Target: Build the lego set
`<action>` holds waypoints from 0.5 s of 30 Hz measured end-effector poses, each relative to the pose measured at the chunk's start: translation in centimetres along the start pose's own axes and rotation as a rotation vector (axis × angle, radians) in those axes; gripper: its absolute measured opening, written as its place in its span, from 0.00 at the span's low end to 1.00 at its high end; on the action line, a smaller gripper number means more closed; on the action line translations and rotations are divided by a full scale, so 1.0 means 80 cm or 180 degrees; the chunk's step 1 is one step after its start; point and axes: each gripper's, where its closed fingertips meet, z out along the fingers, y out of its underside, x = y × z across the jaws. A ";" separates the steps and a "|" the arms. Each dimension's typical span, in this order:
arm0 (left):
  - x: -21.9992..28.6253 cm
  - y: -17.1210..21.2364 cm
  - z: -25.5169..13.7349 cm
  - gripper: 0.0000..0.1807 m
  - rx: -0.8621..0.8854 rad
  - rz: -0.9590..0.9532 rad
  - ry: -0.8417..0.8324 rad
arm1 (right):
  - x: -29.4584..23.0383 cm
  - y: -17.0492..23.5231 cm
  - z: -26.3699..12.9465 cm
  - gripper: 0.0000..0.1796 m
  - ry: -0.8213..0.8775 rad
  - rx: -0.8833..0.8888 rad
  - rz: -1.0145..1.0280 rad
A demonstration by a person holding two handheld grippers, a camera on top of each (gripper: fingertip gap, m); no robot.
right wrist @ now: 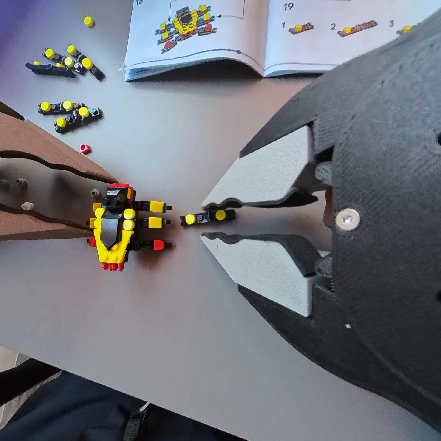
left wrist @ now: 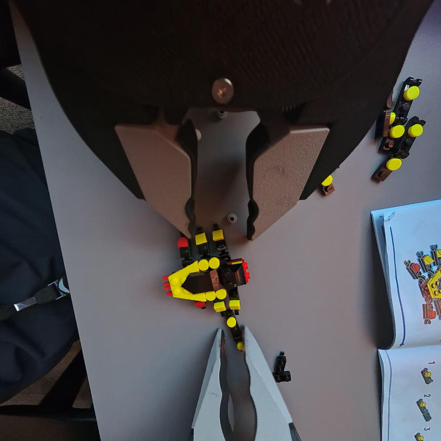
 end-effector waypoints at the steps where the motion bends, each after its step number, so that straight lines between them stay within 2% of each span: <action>1: 0.000 0.000 0.000 0.22 0.0002 0.0001 -0.0001 | -0.001 -0.001 0.001 0.07 -0.0015 0.0009 0.0008; 3: 0.000 0.000 0.000 0.22 0.0001 0.0005 -0.0004 | 0.001 -0.001 0.001 0.03 0.0012 0.0011 0.0005; 15: -0.001 -0.014 -0.012 0.22 0.0209 -0.0039 0.0001 | 0.013 0.002 -0.005 0.03 0.0094 0.0119 0.0109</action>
